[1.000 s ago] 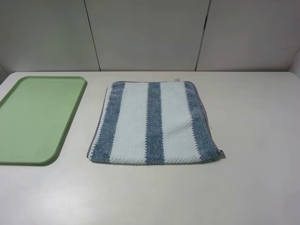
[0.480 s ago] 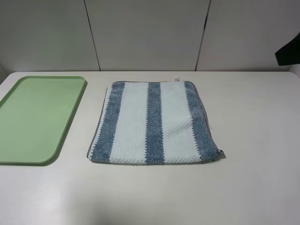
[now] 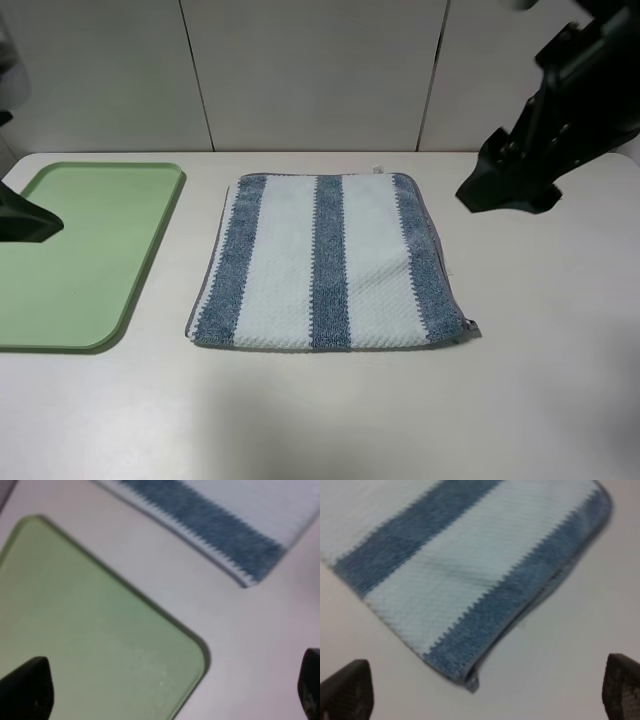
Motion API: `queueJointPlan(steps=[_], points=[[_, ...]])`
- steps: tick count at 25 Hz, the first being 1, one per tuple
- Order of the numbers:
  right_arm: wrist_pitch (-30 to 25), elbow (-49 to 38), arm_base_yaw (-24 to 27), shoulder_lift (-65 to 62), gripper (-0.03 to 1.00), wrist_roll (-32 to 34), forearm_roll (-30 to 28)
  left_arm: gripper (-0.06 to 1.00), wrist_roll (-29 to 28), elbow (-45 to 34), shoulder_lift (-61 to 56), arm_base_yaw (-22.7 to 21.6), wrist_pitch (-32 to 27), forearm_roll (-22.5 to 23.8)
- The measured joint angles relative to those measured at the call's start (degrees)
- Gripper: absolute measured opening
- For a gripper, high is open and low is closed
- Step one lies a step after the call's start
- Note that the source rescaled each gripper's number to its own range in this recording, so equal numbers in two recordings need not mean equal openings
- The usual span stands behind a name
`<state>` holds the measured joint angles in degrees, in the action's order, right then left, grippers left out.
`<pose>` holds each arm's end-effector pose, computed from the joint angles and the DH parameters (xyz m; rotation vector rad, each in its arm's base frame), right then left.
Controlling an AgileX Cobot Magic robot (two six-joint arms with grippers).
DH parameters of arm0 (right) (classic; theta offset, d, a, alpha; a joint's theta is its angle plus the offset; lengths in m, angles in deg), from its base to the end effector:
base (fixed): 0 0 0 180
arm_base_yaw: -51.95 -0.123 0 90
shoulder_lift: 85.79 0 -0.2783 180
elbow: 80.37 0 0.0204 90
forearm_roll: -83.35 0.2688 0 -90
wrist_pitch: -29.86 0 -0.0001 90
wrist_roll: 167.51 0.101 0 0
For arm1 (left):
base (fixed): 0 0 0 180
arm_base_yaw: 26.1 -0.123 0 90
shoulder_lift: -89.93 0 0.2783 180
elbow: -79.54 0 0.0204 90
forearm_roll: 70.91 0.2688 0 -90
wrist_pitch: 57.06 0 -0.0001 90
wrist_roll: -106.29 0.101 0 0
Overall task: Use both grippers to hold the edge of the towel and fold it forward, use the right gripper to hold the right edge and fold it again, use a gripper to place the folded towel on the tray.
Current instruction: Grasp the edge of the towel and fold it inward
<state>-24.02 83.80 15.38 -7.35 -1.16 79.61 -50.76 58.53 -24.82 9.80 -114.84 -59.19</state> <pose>0.2176 0.1548 0.3103 -1.1238 2.3267 0.0658 0.1799 -0.1088 0.3336 1.2816 2.1376 0.1677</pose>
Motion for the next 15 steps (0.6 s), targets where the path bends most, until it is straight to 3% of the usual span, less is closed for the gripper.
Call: queueJointPlan(steps=[7,15], points=[[1.3,0.0,-7.3,8.0,1.00,-8.3,0.0,0.98,4.8,-7.8,3.9,2.7,-0.4,-2.2],[4.4,0.0,-10.8,15.6,1.00,-17.8,1.2,0.97,8.4,-15.3,9.5,2.8,5.0,-2.3]])
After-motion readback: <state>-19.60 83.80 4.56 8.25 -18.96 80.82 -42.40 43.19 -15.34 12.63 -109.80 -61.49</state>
